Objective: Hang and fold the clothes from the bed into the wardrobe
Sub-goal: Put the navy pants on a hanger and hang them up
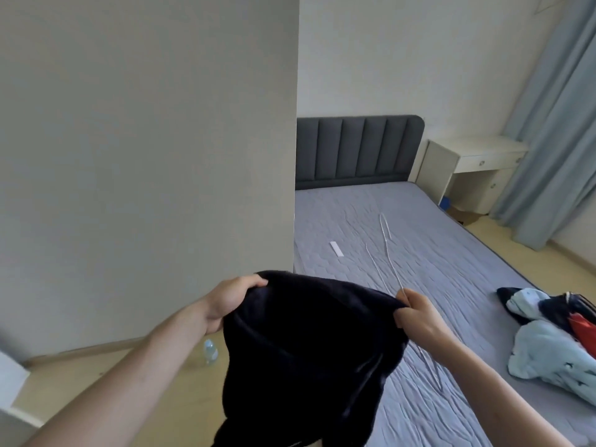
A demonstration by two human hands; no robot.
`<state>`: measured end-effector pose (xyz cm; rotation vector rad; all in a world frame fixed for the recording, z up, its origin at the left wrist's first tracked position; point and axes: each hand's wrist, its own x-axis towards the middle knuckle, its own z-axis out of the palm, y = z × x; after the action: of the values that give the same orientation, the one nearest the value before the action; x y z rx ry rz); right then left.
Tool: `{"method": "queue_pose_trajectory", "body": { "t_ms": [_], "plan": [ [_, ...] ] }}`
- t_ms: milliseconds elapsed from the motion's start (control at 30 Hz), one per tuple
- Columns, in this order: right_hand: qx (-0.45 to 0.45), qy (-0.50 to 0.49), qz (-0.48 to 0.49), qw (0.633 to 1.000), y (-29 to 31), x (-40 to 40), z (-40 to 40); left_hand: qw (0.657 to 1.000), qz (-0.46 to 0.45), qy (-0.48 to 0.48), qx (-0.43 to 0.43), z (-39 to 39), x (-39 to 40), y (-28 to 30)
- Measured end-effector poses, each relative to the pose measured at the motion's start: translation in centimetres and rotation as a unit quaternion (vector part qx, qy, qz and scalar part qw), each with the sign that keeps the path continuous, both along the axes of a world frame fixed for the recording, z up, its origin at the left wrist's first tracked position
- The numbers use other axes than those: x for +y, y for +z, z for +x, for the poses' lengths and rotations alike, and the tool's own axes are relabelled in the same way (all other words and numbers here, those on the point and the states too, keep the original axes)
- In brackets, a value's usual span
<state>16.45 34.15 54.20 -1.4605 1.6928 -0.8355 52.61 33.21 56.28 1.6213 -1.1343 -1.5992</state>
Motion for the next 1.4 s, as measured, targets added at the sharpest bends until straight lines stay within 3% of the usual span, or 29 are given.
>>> {"method": "queue_pose_trajectory", "body": {
  "t_ms": [167, 367, 600, 800, 933, 1133, 1400],
  "plan": [
    [0.022, 0.045, 0.001, 0.999, -0.9, 1.8, 1.3, 0.999, -0.042, 0.014, 0.029, -0.5, 0.8, 2.5],
    [0.016, 0.141, -0.091, 0.986, 1.3, 3.8, 3.9, 0.993, -0.08, 0.065, -0.06, 1.5, 1.3, 1.0],
    [0.119, 0.2, -0.18, 0.956, 3.8, 5.8, 4.9, 0.977, -0.079, 0.107, -0.167, 5.6, 1.5, -1.9],
    [0.054, 0.191, -0.147, 0.969, 4.1, 6.5, 5.6, 0.961, -0.073, 0.142, -0.227, 7.9, 1.9, -2.2],
    [0.062, 0.196, -0.145, 0.968, 4.3, 6.5, 5.9, 0.954, -0.088, 0.162, -0.236, 8.9, 1.7, -1.6],
    [0.075, 0.191, -0.146, 0.968, 4.0, 6.9, 7.1, 0.953, -0.13, 0.13, -0.242, 8.3, 2.0, 0.3],
    [0.078, 0.226, -0.17, 0.956, 3.1, 7.2, 10.5, 0.935, -0.265, 0.064, -0.226, 4.0, 3.1, 4.0]
  ]
}}
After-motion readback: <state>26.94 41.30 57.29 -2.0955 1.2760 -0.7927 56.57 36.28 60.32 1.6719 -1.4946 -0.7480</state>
